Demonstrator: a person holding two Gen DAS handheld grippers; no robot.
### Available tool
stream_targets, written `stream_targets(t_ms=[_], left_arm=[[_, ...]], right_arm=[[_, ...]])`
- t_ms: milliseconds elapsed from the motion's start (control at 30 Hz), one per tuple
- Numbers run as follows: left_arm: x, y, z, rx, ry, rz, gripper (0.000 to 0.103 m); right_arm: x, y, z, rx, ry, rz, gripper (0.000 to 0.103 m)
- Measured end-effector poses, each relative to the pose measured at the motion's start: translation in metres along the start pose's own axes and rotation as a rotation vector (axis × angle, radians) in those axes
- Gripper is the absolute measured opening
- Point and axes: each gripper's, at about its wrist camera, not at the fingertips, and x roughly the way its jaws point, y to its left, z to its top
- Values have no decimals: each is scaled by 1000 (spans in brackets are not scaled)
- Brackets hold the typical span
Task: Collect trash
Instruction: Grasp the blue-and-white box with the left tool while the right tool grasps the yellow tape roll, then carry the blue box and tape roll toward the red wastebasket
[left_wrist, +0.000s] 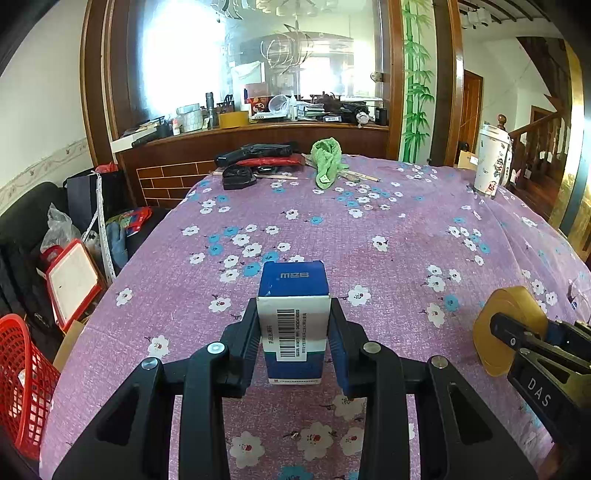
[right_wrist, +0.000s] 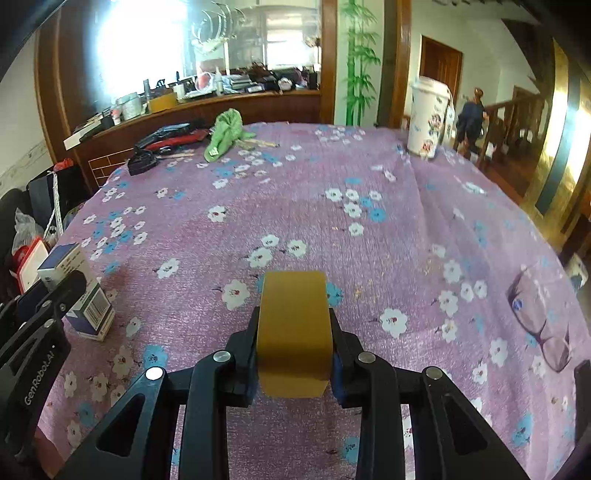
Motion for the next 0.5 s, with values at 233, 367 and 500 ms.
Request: stream_targets(t_ms=[233,367,500], left_arm=[[-3,-4,0,15,-7,1,33],[-5,-4,0,14,-16,2,33],[-6,-3,0,14,-17,1,33]], right_arm=[[-15,12,-1,-44,-70,54,32],[-19,19,-2,-68,-87,75,32],[-20,21,-3,-75,-91,80,32]])
